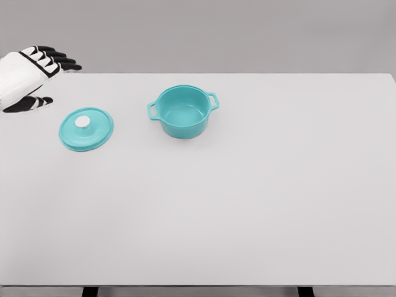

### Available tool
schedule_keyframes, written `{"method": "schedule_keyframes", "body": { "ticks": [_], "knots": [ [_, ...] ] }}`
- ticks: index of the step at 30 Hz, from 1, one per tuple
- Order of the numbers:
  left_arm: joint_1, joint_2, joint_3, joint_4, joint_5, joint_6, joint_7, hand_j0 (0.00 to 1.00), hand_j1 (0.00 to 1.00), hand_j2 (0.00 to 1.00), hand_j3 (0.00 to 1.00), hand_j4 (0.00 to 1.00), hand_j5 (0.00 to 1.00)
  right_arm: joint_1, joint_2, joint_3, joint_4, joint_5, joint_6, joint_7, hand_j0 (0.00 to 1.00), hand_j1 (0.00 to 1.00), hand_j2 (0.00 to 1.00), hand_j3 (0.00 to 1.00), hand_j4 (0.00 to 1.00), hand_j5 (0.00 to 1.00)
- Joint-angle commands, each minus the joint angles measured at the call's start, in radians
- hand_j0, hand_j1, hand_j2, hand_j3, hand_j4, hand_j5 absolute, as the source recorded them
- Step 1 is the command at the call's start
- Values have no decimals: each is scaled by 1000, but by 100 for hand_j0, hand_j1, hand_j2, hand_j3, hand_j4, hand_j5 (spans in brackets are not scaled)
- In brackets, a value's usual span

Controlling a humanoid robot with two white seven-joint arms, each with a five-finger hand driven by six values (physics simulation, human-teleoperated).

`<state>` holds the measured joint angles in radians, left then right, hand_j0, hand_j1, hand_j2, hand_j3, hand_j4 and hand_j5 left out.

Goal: Cover the pot with left arm

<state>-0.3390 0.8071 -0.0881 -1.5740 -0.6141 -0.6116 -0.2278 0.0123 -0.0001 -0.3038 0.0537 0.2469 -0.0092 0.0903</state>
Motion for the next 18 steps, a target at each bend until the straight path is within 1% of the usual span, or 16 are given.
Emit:
{"method": "schedule_keyframes", "body": {
  "ticks": [1, 4, 5, 8, 9, 10, 12, 15, 18],
  "knots": [
    [-3, 3, -28, -1, -13, 1, -15, 80, 80, 80, 80, 80, 80, 0, 0, 0, 0, 0, 0, 0, 100, 100, 100, 100, 100, 100],
    [-5, -9, -32, 11, -12, 1, -16, 81, 81, 81, 81, 81, 81, 0, 0, 0, 0, 0, 0, 0, 100, 100, 100, 100, 100, 100],
    [-5, -9, -45, 15, -10, 1, -16, 81, 81, 81, 81, 81, 81, 0, 0, 0, 0, 0, 0, 0, 100, 100, 100, 100, 100, 100],
    [-6, -11, -65, 77, -1, 1, -16, 82, 82, 82, 82, 82, 82, 0, 0, 0, 0, 0, 0, 0, 100, 100, 100, 100, 100, 100],
    [-8, -9, -74, 94, 26, 1, -16, 82, 82, 82, 82, 82, 82, 0, 0, 0, 0, 0, 0, 0, 100, 100, 100, 100, 100, 100],
    [-17, 0, -116, 112, 69, 1, -16, 82, 82, 82, 82, 82, 82, 0, 0, 0, 0, 0, 0, 0, 100, 100, 100, 100, 100, 100],
    [-38, 3, -154, 140, 83, 1, -16, 81, 81, 81, 81, 81, 81, 0, 0, 0, 0, 0, 0, 0, 100, 100, 100, 100, 100, 100],
    [-71, 3, -212, 166, 85, 1, -16, 81, 81, 81, 81, 81, 81, 0, 0, 0, 0, 0, 0, 0, 100, 100, 100, 100, 100, 100],
    [-78, 3, -234, 180, 85, 1, -16, 81, 81, 81, 81, 81, 81, 0, 0, 0, 0, 0, 0, 0, 100, 100, 100, 100, 100, 100]
  ]
}}
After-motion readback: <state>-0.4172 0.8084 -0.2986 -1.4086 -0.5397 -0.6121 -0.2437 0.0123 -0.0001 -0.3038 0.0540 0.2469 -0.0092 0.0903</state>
